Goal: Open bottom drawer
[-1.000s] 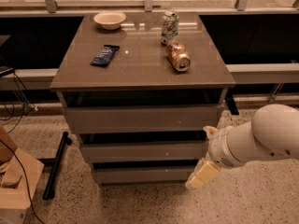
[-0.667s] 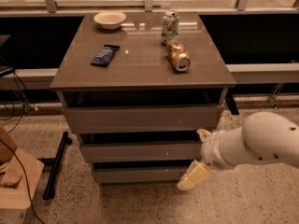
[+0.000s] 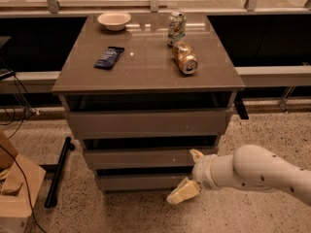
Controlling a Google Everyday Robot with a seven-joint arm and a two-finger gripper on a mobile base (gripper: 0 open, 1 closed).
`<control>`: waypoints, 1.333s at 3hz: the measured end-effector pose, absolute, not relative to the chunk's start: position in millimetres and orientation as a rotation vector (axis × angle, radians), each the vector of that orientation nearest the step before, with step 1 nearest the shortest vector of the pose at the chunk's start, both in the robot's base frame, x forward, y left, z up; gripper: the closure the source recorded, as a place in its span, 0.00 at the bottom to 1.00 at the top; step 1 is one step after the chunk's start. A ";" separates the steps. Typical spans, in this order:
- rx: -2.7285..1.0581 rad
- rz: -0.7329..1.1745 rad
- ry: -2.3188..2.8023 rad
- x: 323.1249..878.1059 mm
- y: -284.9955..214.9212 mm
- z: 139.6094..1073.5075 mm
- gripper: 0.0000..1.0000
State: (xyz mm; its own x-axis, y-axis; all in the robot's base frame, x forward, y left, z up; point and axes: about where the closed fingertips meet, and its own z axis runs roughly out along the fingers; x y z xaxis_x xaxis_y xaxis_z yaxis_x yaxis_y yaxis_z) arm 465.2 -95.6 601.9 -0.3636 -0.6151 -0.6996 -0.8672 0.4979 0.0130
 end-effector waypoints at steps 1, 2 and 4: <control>-1.118 0.631 2.078 474.8 -85.2 563.7 0.00; -1.027 0.757 2.060 486.0 -79.9 523.1 0.00; -0.946 0.843 2.085 502.8 -80.9 482.0 0.00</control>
Offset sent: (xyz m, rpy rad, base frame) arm 0.0370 0.0176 -0.1308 0.3712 0.1246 -0.0808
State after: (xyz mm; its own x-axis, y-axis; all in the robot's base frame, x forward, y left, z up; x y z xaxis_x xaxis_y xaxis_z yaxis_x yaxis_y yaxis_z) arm 502.8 -80.9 482.0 -0.4984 -0.3614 -0.7880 -0.8077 0.5239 0.2706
